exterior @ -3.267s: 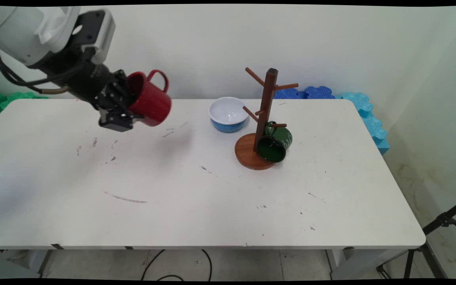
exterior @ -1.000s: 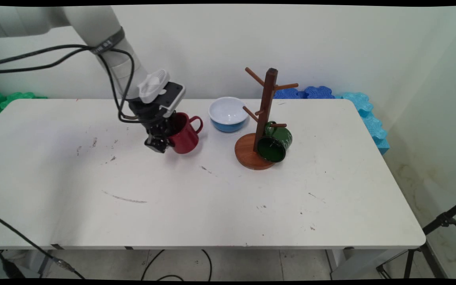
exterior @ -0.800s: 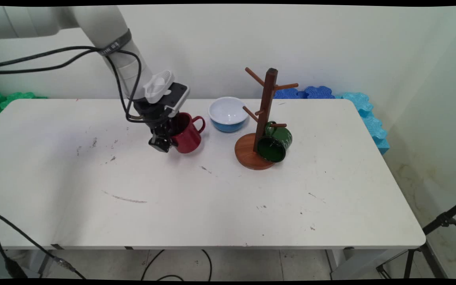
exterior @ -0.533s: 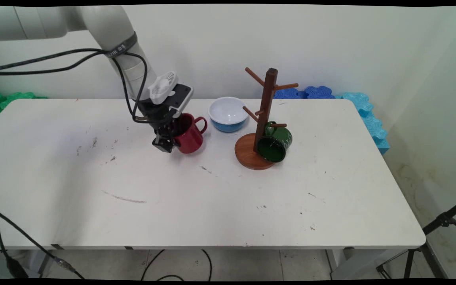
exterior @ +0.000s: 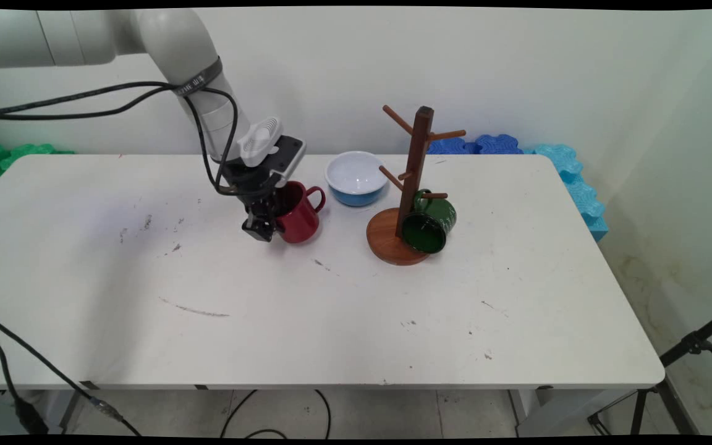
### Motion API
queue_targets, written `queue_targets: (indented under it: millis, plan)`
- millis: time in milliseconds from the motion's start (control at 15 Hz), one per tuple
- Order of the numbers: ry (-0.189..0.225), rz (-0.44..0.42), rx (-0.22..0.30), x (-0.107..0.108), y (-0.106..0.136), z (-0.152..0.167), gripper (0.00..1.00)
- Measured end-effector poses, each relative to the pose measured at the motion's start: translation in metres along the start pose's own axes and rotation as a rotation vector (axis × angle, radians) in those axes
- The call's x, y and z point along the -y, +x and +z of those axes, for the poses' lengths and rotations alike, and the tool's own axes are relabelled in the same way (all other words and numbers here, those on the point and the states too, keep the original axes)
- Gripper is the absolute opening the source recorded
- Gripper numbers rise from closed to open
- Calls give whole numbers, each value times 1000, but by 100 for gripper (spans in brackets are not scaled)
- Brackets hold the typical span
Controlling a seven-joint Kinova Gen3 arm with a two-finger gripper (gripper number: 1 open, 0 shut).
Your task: Place the picked object on the table
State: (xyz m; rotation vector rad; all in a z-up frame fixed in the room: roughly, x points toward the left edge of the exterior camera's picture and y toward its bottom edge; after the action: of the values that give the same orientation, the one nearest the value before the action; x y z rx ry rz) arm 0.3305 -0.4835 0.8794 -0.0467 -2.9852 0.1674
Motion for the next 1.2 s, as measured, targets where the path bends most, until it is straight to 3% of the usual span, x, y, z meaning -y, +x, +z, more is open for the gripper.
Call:
queue_targets:
  millis: [800, 867, 1200]
  plan:
    - [-10, -9, -6, 2, 0, 10, 0]
    - [-10, -9, -8, 2, 0, 11, 100]
    - [-9, -2, -30, 2, 1, 15, 100]
